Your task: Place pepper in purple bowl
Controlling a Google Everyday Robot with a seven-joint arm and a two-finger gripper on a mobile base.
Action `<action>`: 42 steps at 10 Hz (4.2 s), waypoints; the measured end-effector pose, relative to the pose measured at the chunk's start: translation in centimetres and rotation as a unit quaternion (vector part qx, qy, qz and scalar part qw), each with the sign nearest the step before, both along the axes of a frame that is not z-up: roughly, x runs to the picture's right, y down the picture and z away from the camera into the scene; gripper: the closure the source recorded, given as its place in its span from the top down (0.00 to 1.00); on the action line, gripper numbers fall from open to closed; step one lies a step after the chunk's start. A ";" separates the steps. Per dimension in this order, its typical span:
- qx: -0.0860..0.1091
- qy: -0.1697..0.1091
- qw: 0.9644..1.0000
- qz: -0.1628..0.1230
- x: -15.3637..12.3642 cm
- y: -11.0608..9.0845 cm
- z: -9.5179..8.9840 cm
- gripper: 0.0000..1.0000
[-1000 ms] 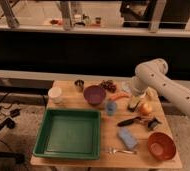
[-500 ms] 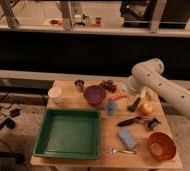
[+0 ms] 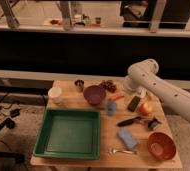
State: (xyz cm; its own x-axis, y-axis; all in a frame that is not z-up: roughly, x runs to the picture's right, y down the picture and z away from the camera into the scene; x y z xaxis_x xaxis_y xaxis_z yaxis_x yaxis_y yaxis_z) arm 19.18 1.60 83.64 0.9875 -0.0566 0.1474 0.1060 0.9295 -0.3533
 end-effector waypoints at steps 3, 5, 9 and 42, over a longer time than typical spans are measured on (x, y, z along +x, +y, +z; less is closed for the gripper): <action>0.006 -0.008 1.000 -0.009 -0.6 -0.2 1.8 0.80; 0.009 -0.016 1.000 -0.015 -0.5 -0.1 3.3 0.80; 0.007 -0.026 0.999 -0.023 -0.8 -0.3 7.6 0.80; -0.072 -0.016 0.997 0.011 2.2 1.3 14.6 0.80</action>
